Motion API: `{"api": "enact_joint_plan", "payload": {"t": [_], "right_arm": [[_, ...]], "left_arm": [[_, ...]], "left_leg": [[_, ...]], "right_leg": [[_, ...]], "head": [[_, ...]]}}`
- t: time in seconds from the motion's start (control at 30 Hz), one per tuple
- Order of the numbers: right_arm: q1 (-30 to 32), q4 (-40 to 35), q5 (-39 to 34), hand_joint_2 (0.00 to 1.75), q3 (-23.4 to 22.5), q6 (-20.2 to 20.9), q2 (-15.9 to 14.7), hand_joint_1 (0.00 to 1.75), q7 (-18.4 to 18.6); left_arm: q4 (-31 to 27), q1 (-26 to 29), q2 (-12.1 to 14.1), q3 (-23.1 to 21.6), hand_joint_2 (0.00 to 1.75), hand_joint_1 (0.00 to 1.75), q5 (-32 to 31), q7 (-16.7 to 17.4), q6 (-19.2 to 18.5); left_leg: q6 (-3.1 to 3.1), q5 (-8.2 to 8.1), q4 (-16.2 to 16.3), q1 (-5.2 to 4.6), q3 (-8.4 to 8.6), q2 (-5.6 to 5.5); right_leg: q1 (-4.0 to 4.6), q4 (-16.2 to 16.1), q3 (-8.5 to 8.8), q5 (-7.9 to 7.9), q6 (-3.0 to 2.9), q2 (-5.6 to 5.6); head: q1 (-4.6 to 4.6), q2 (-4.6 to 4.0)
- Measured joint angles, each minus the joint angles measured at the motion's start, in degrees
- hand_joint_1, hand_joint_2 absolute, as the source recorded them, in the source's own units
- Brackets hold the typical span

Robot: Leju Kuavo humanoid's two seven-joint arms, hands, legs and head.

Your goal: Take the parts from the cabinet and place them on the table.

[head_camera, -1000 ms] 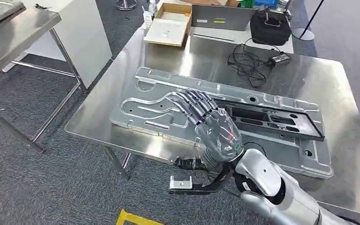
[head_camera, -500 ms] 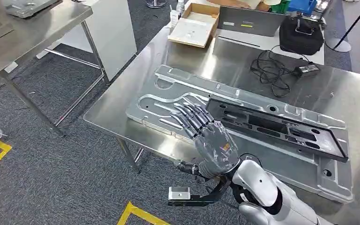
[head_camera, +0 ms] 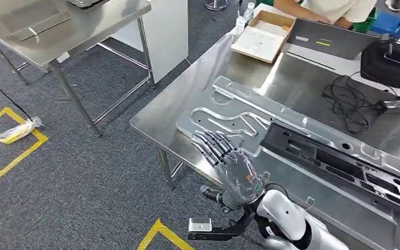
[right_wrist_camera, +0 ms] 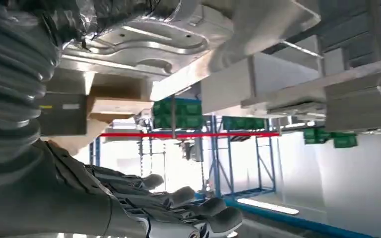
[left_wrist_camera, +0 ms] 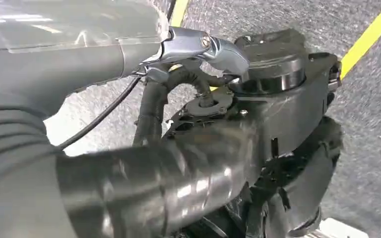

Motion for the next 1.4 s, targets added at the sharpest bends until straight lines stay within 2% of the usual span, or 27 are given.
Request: {"api": "enact_joint_plan", "payload": {"t": [0.1,0.13,0.17,0.2,0.27,0.3,0.33,0.4,0.43,0.47,0.6,0.63,0.7,0.73,0.77,0.8,0.83,0.9,0.93,0.97,1.0,1.07,1.13,1.2,1.23,1.3,1.4], "right_arm": [[0.39,0.07,-0.39,1.75,0.0,-0.02,-0.24,0.0,-0.57],[0.46,0.07,-0.55,1.75,0.0,0.02,-0.24,0.0,-0.68],[0.65,0.11,-0.72,1.75,0.0,0.11,-0.24,0.0,-0.9],[0.81,0.11,-0.88,1.75,0.0,0.15,-0.24,0.0,-0.99],[1.29,0.24,-0.94,1.75,0.0,0.33,-0.37,0.0,-1.07],[1.44,0.28,-0.94,1.75,0.0,0.35,-0.37,0.0,-1.1],[1.48,0.31,-0.96,1.75,0.0,0.39,-0.37,0.0,-1.12],[1.48,0.31,-1.09,1.75,0.0,0.57,-0.37,0.0,-1.12],[1.47,0.31,-1.14,1.75,0.0,0.65,-0.37,0.0,-1.12],[1.44,0.28,-1.23,1.75,0.0,0.74,-0.37,0.0,-1.14],[1.17,0.11,-1.29,1.75,0.0,2.07,-0.03,0.0,-1.27],[1.04,-0.09,-1.03,1.75,0.0,2.69,0.37,0.0,-1.25],[0.87,-0.42,-0.31,1.75,0.02,3.65,1.11,0.0,-1.05],[0.93,-0.42,-0.13,1.75,0.04,3.89,1.24,0.0,-1.03],[0.91,-0.39,0.42,1.75,0.44,4.39,1.99,0.0,-0.7],[0.86,-0.39,0.77,1.75,1.05,4.8,2.53,0.0,-0.42],[0.66,-0.33,0.79,1.75,1.76,5.52,3.09,0.0,-0.18],[-2.56,0.68,-0.44,1.75,5.39,6.34,6.08,0.0,2.17],[-4.96,1.36,-1.1,1.75,8.21,6.29,7.7,0.0,3.28],[-6.99,1.79,-2.24,1.75,10.74,5.9,8.73,0.0,3.93],[-8.41,2.14,-3.38,1.75,12.67,5.29,9.79,0.0,4.19],[-11.3,2.47,-5.97,1.75,16.05,4.68,11.06,0.0,4.41],[-13.64,2.84,-7.17,1.75,17.53,4.68,11.99,0.0,4.48],[-15.3,2.99,-7.74,1.75,18.66,4.61,13.2,0.0,4.41],[-15.98,3.04,-7.94,1.75,19.21,4.61,13.42,0.0,4.39],[-16.5,3.32,-8.26,1.75,20.15,4.65,13.57,0.0,4.32],[-17.01,3.76,-8.59,1.75,20.92,4.68,13.88,0.0,4.19]], "left_arm": [[0.13,0.23,-0.04,-0.05,0.0,0.0,0.15,0.02,0.2],[0.13,0.23,-0.02,-0.04,0.0,0.0,0.33,0.09,0.29],[0.13,0.24,-0.02,-0.04,0.0,0.0,0.55,0.13,0.37],[0.13,0.1,-0.02,-0.05,0.0,0.0,0.66,0.15,0.37],[0.15,-0.01,-0.02,-0.09,0.0,0.0,0.74,0.22,0.37],[0.15,-0.01,-0.02,-0.09,0.0,0.0,0.79,0.22,0.37],[0.17,0.0,-0.02,-0.09,0.0,0.0,0.94,0.28,0.37],[0.22,0.04,-0.02,-0.09,0.0,0.0,1.01,0.31,0.37],[0.22,0.04,-0.02,-0.09,0.0,0.0,1.09,0.37,0.39],[0.22,0.02,-0.02,-0.09,0.0,0.0,1.16,0.39,0.5],[0.42,0.13,-0.02,-0.02,0.0,0.0,2.27,0.85,1.27],[0.44,0.12,-0.02,0.06,0.0,0.0,2.62,1.12,1.44],[0.44,0.05,0.0,0.5,0.0,0.0,3.13,1.31,1.62],[0.44,0.01,0.0,0.63,0.0,0.0,3.19,1.36,1.62],[0.46,-0.15,0.0,0.96,0.0,0.0,3.72,1.66,1.64],[0.48,-0.27,0.0,1.47,0.0,0.0,4.13,1.55,1.64],[0.29,-1.52,0.28,1.4,0.0,0.0,4.26,-0.74,1.42],[-0.96,-8.11,7.03,-2.33,0.0,0.0,8.74,-10.08,5.59],[-0.76,-14.8,13.26,-6.44,0.0,0.0,14.12,-16.94,10.53],[-0.13,-20.2,17.58,-11.76,0.0,0.0,18.92,-22.85,15.66],[0.22,-24.24,22.08,-17.06,0.0,0.0,22.32,-27.73,18.76],[1.58,-30.12,31.43,-33.87,0.0,0.0,25.99,-35.48,23.0],[3.17,-33.33,38.87,-46.8,0.0,0.0,26.34,-38.5,25.24],[3.69,-36.25,44.55,-55.42,0.0,0.0,26.3,-40.37,26.3],[4.07,-38.0,46.76,-57.8,0.0,0.0,26.27,-40.57,26.51],[4.68,-40.57,50.18,-62.61,0.0,0.0,26.14,-41.09,27.23],[4.94,-41.57,52.64,-66.43,0.0,0.0,26.14,-41.62,27.69]], "left_leg": [[-1.34,0.33,-0.7,0.39,-0.51,-1.63],[-1.46,0.04,-0.13,0.29,-0.26,-0.67],[-1.56,-1.1,1.34,0.04,-0.99,2.82],[-1.71,-3.32,4.46,0.12,-2.58,4.8],[-2.13,-7.67,13.23,0.39,-6.99,5.99],[-2.33,-8.44,16.18,0.48,-8.5,6.13],[-2.48,-7.69,16.53,0.57,-8.7,6.23],[-2.44,-3.34,9.52,0.67,-4.98,6.75],[-2.27,-1.04,4.19,0.65,-1.99,8.04],[-1.96,-0.52,-0.09,0.48,0.22,10.81],[-0.68,-0.51,-0.27,-0.3,-0.27,8.26],[-0.18,-0.2,-0.86,0.06,-0.04,7.68],[0.62,0.46,-1.33,0.4,0.45,6.67],[0.7,0.5,-1.33,0.39,0.34,6.22],[0.79,0.53,-1.31,0.27,0.21,5.29],[0.8,0.54,-1.29,0.18,0.17,4.65],[0.83,0.56,-1.26,0.12,0.21,3.98],[0.72,0.7,-1.11,0.12,0.1,2.43],[0.48,0.89,-1.01,0.15,0.03,0.98],[0.34,0.86,-0.7,0.27,-0.18,-0.09],[-0.21,0.88,-0.39,0.02,-0.35,-0.86],[-1.45,1.2,-0.72,0.3,-1.1,-1.85],[-2.43,1.57,-1.38,0.32,-1.28,-2.4],[-2.43,-0.09,1.06,0.28,-2.23,3.53],[-2.64,-2.23,4.52,0.41,-4.17,5.18],[-3.19,-5.84,13.1,0.65,-8.95,6.03],[-3.56,-4.89,14.71,0.85,-10.02,6.23]], "right_leg": [[0.34,-0.31,0.29,0.11,-0.84,-1.79],[-0.42,-1.2,0.67,0.58,-1.5,-2.57],[-0.2,-1.62,1.01,0.63,-1.74,-3.27],[-0.13,-1.7,1.14,0.62,-2.24,-4.04],[0.13,-1.61,1.04,0.48,-2.41,-5.68],[0.17,-1.52,1.02,0.37,-2.36,-6.49],[0.17,-1.45,1.06,0.25,-2.29,-7.3],[0.17,-1.27,1.34,-0.11,-1.95,-8.72],[0.17,-1.15,1.59,-0.37,-1.73,-9.35],[0.32,-0.96,1.79,-0.65,-1.4,-9.84],[0.62,-1.11,2.43,-0.93,-0.04,-11.66],[0.58,-1.17,2.69,-1.11,0.29,-12.12],[-0.06,2.79,1.18,-4.52,0.73,-6.43],[-0.08,5.88,-0.26,-6.32,0.79,-5.39],[-0.1,12.04,-3.26,-9.14,0.89,-4.62],[-0.09,15.66,-5.2,-10.25,0.91,-4.46],[-0.09,17.08,-6.15,-9.73,0.75,-4.41],[-0.05,11.78,-4.49,-4.59,0.25,-4.15],[0.11,6.37,-2.17,-1.23,-0.21,-3.55],[0.05,1.48,-0.18,0.88,-0.55,-1.38],[-0.34,0.55,0.14,-0.27,-0.62,1.14],[-0.16,0.38,-0.16,0.1,-1.02,0.79],[-0.07,-0.27,-0.06,0.62,-1.81,0.38],[-0.34,-2.15,0.75,1.52,-2.54,-0.93],[-0.17,-2.28,0.9,1.52,-2.81,-2.19],[0.19,-2.14,0.88,1.15,-3.09,-4.46],[0.49,-1.87,0.9,0.7,-3.06,-6.25]], "head": [[0.02,0.0],[0.02,0.0],[-0.11,0.0],[-0.24,0.0],[-0.22,0.0],[-0.24,0.0],[-0.22,0.0],[-0.24,0.0],[-0.24,0.0],[-0.24,0.0],[-0.24,0.0],[-0.22,0.0],[-0.18,0.0],[-0.2,0.0],[-0.2,0.0],[-0.18,0.0],[-0.22,0.0],[-0.17,0.0],[-0.17,0.0],[-0.15,0.0],[-0.2,0.0],[-0.2,0.0],[-0.17,0.0],[-0.35,0.0],[-0.28,0.0],[-0.33,0.0],[-0.33,0.0]]}}
